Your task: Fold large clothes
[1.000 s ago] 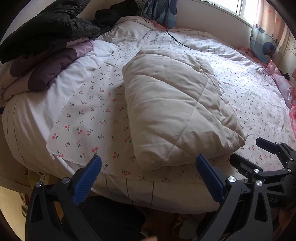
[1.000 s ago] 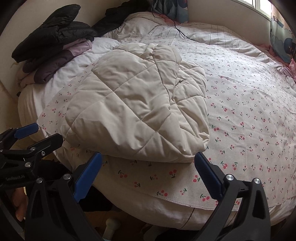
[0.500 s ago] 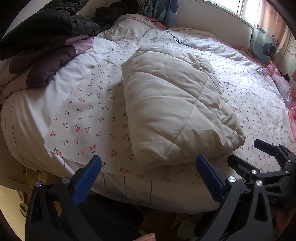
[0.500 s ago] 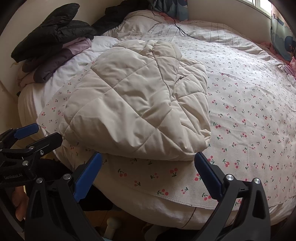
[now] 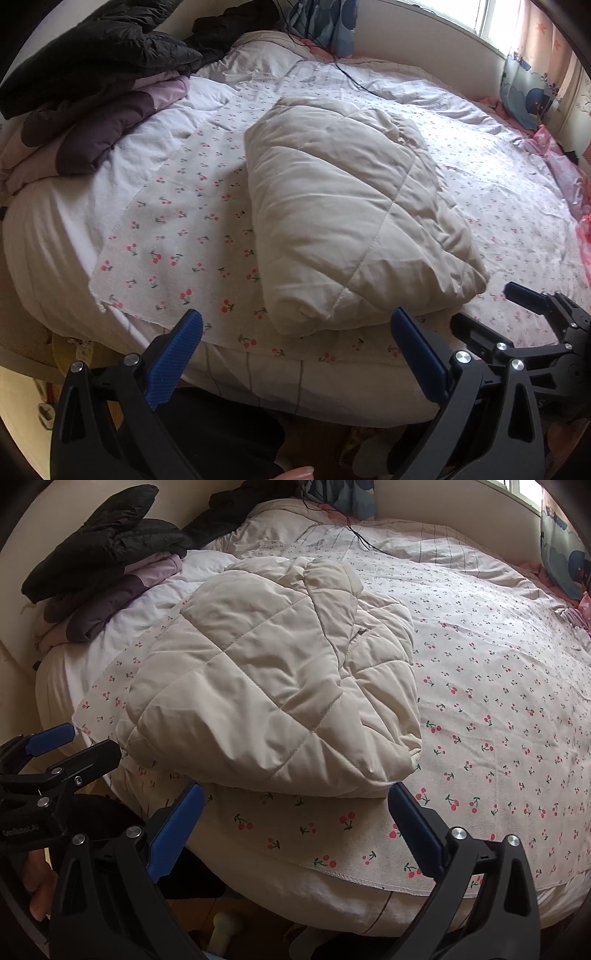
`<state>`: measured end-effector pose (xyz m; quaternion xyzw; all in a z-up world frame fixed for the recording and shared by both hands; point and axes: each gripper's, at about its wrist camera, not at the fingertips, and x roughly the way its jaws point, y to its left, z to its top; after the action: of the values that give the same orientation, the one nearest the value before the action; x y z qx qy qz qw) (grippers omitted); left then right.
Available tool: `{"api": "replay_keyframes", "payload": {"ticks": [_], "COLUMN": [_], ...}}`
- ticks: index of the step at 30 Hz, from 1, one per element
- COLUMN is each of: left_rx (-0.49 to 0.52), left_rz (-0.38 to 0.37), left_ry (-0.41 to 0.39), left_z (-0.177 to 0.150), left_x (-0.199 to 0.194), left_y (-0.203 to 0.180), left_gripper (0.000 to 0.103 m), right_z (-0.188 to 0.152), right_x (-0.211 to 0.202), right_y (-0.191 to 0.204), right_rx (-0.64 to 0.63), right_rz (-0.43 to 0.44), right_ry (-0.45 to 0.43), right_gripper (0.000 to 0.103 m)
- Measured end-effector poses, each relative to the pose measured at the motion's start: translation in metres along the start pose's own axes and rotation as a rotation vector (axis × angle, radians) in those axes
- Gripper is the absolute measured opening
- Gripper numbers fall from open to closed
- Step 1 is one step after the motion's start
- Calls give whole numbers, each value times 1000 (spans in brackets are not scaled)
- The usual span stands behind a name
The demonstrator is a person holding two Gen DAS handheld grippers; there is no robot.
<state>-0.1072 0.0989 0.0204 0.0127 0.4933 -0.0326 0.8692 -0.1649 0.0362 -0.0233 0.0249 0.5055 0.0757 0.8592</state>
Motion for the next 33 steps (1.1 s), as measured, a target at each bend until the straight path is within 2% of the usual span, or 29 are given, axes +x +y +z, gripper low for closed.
{"api": "replay_keyframes", "payload": {"ticks": [7, 25, 33], "left_rx": [22, 16, 27], "left_rz": [32, 17, 37], "left_ry": [-18, -14, -27], "left_z": [-1, -3, -3], "left_x": [-4, -2, -5], "left_y": [-4, -5, -9], "left_gripper": [98, 98, 98], "right_z": [0, -3, -4], "right_x": [1, 3, 4], "right_y": [-1, 0, -1], "right_rx": [1, 3, 4], "right_rz": [1, -2, -2], "right_ry": [2, 7, 7], "right_gripper": [96, 96, 96]}}
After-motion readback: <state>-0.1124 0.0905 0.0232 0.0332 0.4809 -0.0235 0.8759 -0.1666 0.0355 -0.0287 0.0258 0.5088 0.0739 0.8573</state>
